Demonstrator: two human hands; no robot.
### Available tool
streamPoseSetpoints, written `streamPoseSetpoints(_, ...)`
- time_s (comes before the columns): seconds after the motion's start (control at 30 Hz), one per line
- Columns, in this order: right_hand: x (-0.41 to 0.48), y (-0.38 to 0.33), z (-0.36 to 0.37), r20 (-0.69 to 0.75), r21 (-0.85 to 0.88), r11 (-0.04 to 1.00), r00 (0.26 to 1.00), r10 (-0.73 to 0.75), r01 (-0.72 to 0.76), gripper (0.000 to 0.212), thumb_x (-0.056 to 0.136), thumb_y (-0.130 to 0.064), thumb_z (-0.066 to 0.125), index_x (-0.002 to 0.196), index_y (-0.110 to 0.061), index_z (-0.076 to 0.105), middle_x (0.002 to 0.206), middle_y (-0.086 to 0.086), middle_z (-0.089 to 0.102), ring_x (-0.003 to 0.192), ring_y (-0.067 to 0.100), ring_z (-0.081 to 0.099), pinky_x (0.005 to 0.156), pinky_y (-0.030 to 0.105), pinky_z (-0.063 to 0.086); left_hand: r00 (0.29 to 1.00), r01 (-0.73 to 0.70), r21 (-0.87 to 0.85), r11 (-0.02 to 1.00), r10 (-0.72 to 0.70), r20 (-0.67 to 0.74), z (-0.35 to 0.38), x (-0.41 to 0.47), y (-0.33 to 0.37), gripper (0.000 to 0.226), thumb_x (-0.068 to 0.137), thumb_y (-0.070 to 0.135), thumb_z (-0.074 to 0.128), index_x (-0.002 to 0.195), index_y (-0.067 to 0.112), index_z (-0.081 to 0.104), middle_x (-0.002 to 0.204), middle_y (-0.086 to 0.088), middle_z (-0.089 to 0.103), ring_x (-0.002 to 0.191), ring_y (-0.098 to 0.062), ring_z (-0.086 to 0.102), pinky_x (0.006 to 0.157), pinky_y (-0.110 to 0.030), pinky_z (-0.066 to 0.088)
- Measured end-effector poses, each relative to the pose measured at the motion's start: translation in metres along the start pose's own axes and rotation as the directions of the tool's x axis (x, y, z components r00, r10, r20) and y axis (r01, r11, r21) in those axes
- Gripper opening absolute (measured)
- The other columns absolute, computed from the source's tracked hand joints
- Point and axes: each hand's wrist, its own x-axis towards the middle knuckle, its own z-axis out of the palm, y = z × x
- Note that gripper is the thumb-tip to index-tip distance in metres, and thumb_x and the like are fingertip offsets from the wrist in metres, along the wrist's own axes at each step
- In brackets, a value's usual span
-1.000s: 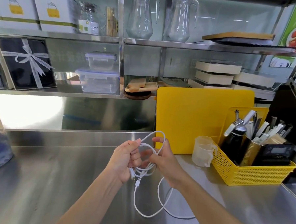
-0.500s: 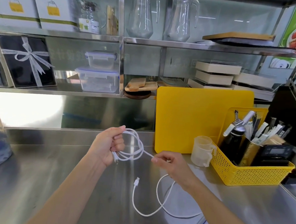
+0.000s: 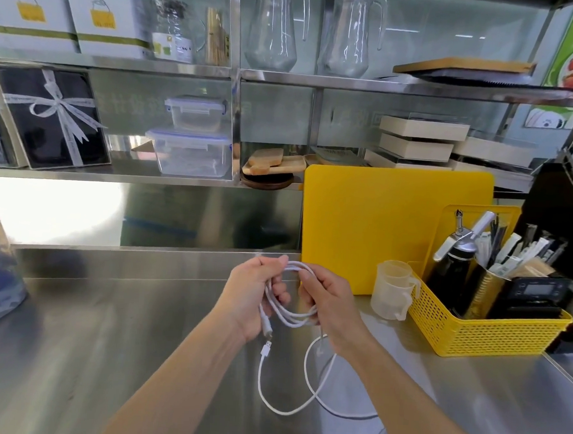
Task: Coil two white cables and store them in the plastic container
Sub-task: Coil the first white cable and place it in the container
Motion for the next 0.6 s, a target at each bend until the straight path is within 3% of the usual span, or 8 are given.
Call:
streamPoseSetpoints(0.1,0.002,-0.003,-0.020,0.141,-0.038,0.999,0.990,0.004,0.001,0.024,0.094,-0.011,0.044,0.089,-0.018,0.066,0.047,-0.011,0.038,0.042,0.001,0.031,0.041,0.010,0.027,0.980,0.078,0.222,0.972,-0.115,0.162,-0.013,-0.004,0.014,0.018,0.092,0.011,0.053,0.081,0.001,0.064,0.058,-0.009,0.061,0.051,-0.017,0.062,0.060,-0.031,0.060)
streamPoseSetpoints(0.17,0.003,-0.006,-0.030,0.282,-0.246,0.968,0.959,0.022,0.050,0.022,0.095,-0.014,0.044,0.092,-0.015,0.066,0.049,-0.012,0.044,0.045,0.001,0.036,0.046,0.012,0.029,0.971,0.084,0.436,0.896,-0.172,0.167,-0.023,-0.005,0.019,0.018,0.091,0.006,0.053,0.083,-0.002,0.067,0.066,-0.015,0.069,0.060,-0.021,0.067,0.067,-0.033,0.060)
streamPoseSetpoints(0.3,0.005,-0.006,-0.028,0.450,-0.688,0.680,0.884,0.126,0.253,0.027,0.096,-0.028,0.040,0.102,-0.012,0.062,0.082,0.010,0.063,0.072,0.017,0.052,0.065,0.032,0.041,0.972,-0.001,0.899,0.438,-0.211,0.104,-0.027,-0.006,0.020,0.027,0.091,0.017,0.057,0.069,0.003,0.067,0.061,-0.008,0.067,0.056,-0.017,0.065,0.057,-0.023,0.054)
streamPoseSetpoints(0.37,0.003,-0.005,-0.025,0.461,-0.784,0.526,0.876,0.139,0.329,0.030,0.097,-0.032,0.035,0.102,-0.012,0.057,0.087,0.013,0.062,0.078,0.026,0.054,0.067,0.040,0.042,0.972,-0.024,0.955,0.296,-0.218,0.092,-0.027,-0.005,0.020,0.034,0.092,0.023,0.056,0.061,0.011,0.061,0.055,-0.002,0.064,0.053,-0.013,0.062,0.061,-0.023,0.050)
streamPoseSetpoints(0.43,0.002,-0.003,-0.027,0.450,-0.816,0.448,0.887,0.099,0.364,0.031,0.098,-0.033,0.033,0.105,-0.013,0.055,0.087,0.014,0.062,0.078,0.028,0.053,0.067,0.042,0.042,0.974,-0.009,0.931,0.365,-0.208,0.091,-0.033,-0.005,0.018,0.038,0.091,0.029,0.056,0.055,0.018,0.061,0.060,0.000,0.059,0.063,-0.012,0.056,0.072,-0.024,0.043)
streamPoseSetpoints(0.47,0.002,-0.002,-0.030,0.441,-0.823,0.433,0.894,0.079,0.368,0.031,0.098,-0.033,0.032,0.108,-0.014,0.054,0.088,0.014,0.063,0.078,0.028,0.053,0.066,0.042,0.042,0.966,0.034,0.856,0.516,-0.238,0.105,-0.037,-0.006,0.016,0.038,0.091,0.028,0.057,0.055,0.018,0.064,0.067,-0.002,0.060,0.074,-0.015,0.056,0.079,-0.025,0.042)
streamPoseSetpoints(0.53,0.002,0.000,-0.035,0.418,-0.821,0.445,0.907,0.044,0.357,0.030,0.097,-0.033,0.032,0.110,-0.016,0.053,0.089,0.014,0.063,0.079,0.029,0.054,0.067,0.043,0.044,0.919,0.259,0.429,0.866,-0.358,0.167,-0.043,-0.009,0.006,0.025,0.084,0.018,0.059,0.065,0.007,0.071,0.090,-0.012,0.063,0.100,-0.024,0.055,0.101,-0.034,0.040)
streamPoseSetpoints(0.6,0.004,0.003,-0.036,0.395,-0.810,0.486,0.918,0.035,0.330,0.028,0.097,-0.034,0.032,0.108,-0.018,0.053,0.090,0.013,0.064,0.079,0.030,0.055,0.069,0.045,0.045,0.885,0.376,0.045,0.925,-0.373,0.279,-0.042,-0.011,-0.009,0.024,0.077,0.015,0.057,0.067,-0.001,0.072,0.103,-0.020,0.060,0.104,-0.029,0.054,0.105,-0.041,0.034)
